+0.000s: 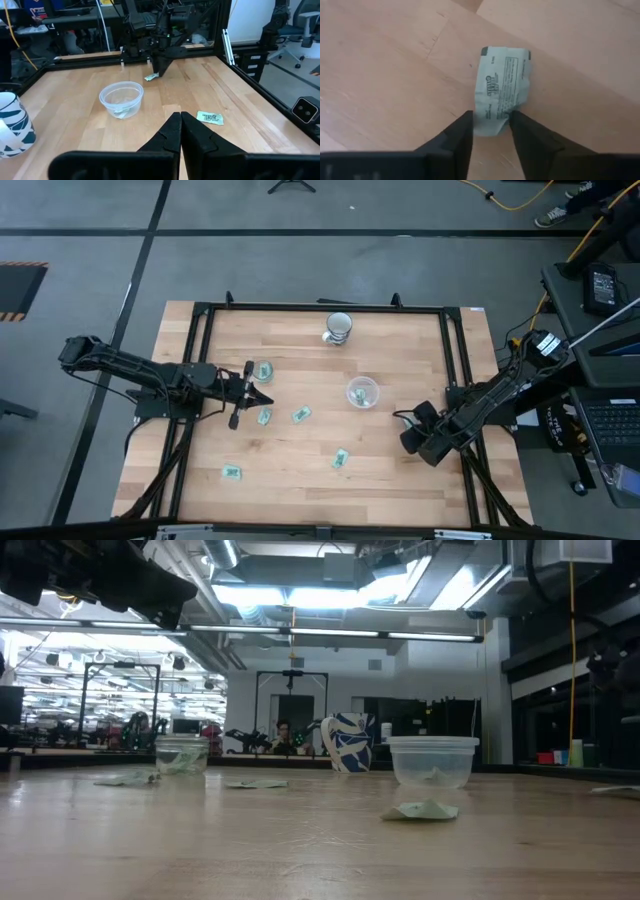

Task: Pick and place Stevia / Truvia into bins
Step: Put the stevia packet into the transparent container

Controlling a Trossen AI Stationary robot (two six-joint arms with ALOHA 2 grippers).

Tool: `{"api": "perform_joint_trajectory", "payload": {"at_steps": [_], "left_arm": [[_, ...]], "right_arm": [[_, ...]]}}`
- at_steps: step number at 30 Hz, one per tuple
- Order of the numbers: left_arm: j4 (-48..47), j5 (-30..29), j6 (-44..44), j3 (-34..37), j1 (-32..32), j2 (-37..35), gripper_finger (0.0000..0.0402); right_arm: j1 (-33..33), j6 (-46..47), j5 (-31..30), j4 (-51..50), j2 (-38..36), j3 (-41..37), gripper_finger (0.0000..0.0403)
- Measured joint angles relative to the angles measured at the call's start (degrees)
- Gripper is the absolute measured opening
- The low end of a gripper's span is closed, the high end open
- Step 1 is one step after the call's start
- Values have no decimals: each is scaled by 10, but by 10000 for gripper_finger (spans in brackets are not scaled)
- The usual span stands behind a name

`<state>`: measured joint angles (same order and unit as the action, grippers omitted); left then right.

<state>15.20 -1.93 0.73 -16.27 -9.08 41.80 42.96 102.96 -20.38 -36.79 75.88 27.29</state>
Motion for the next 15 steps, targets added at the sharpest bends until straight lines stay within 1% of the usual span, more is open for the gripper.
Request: {"api": "perform_joint_trajectory", "payload": {"at_steps": [4,10,12,15], "left_arm": [[0,0,0,0,0,0,3],[-2,0,0,0,0,0,2],[-3,0,0,0,0,0,3],[-3,0,0,0,0,0,2]], "right_arm": [[0,0,5,-11,0,0,89],[0,-2,9,-17,0,-1,15],[0,-2,9,-17,0,-1,9],[0,-2,9,-17,0,-1,13]]}}
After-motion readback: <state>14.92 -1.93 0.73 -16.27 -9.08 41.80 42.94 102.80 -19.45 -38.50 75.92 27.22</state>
